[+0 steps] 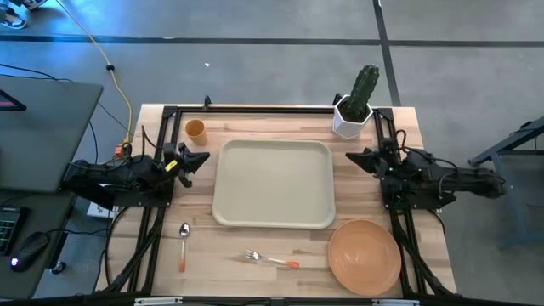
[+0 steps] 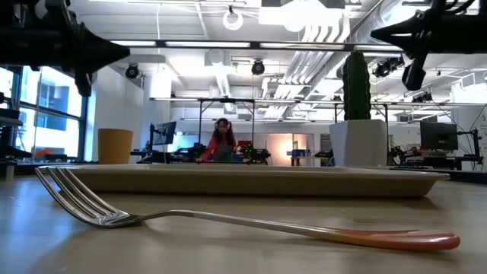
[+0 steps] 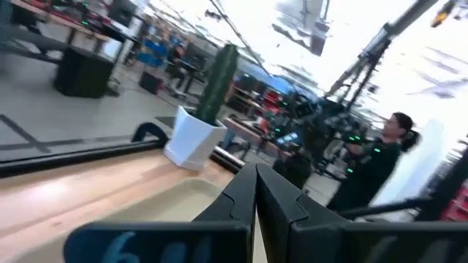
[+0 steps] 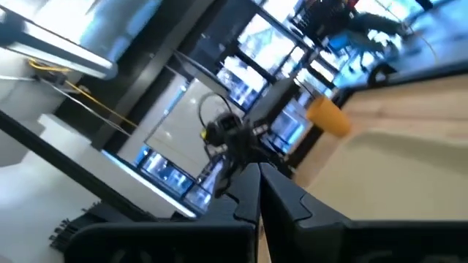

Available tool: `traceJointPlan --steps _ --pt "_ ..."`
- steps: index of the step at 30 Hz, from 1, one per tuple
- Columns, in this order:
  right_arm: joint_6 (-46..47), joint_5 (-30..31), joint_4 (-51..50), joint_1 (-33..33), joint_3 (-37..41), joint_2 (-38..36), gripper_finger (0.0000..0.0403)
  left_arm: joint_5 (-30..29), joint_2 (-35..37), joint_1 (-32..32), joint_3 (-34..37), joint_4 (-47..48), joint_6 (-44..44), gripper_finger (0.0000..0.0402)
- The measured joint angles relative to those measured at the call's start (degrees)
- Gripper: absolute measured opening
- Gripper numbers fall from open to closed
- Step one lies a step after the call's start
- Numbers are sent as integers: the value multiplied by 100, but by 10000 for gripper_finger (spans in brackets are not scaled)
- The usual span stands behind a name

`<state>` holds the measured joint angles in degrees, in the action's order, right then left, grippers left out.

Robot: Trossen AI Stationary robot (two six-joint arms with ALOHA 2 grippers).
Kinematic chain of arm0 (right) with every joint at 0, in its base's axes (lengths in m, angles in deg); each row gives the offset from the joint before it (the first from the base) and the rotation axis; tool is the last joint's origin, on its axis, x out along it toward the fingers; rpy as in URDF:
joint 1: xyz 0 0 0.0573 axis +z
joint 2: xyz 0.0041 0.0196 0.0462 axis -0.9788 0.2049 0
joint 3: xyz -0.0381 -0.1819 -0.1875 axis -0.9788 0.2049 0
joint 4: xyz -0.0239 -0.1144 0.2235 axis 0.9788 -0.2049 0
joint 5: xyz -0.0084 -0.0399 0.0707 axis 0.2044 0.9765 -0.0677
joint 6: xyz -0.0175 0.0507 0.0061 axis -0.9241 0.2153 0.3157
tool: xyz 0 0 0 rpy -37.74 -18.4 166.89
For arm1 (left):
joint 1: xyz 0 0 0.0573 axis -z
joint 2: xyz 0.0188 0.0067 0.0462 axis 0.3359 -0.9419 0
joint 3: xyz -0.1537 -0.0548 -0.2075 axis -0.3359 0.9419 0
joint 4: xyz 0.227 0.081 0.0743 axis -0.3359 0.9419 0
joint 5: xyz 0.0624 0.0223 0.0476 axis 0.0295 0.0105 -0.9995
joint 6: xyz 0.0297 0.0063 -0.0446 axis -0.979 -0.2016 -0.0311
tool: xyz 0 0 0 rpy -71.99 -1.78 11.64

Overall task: Pick and place plate/cup/fork/spoon on tray
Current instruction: Put the light orange plate on the white tray

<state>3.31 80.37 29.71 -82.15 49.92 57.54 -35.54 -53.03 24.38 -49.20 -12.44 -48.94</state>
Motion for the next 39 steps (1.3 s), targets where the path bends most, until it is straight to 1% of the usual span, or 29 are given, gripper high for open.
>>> traceJointPlan --steps 3,7,10,14,17,20,22,25,27,31,33,36,39 --pt "175 -36 365 1 0 543 0 60 -74 2 1 -392 136 1" --pt "161 -119 1031 0 0 1208 0 482 -541 81 -2 -908 493 1" --pt "-195 -178 1520 7 -16 1620 0 544 -1136 209 -149 -958 988 1" --pt "-428 -176 1321 81 -551 2112 0 631 -2166 342 -545 -1025 1200 1" --pt "-650 -57 453 178 -1240 2522 0 855 -3059 381 -973 -1049 1131 1" --pt "-674 375 -904 280 -2104 2960 0 1008 -3961 389 -1456 -1034 1007 1" --pt "-542 715 -1880 357 -2694 3270 0 974 -4522 375 -1780 -1072 1009 3" --pt "-335 1166 -3064 522 -3491 3698 0 951 -5314 272 -2131 -1218 1148 18" --pt "-206 1326 -3666 641 -3968 3915 0 1095 -5780 210 -2372 -1343 1297 35" --pt "-257 1318 -4730 843 -4686 4162 0 1269 -6703 236 -2951 -1364 1503 74" --pt "-484 1177 -5000 953 -4899 4204 0 1266 -7246 325 -3269 -1566 1765 90" --pt "-810 867 -5198 1079 -4985 4197 1 1272 -8138 534 -3838 -1947 2029 106" --pt "-1044 539 -5452 1174 -4927 4124 8 1132 -9027 794 -4593 -1906 2172 111"
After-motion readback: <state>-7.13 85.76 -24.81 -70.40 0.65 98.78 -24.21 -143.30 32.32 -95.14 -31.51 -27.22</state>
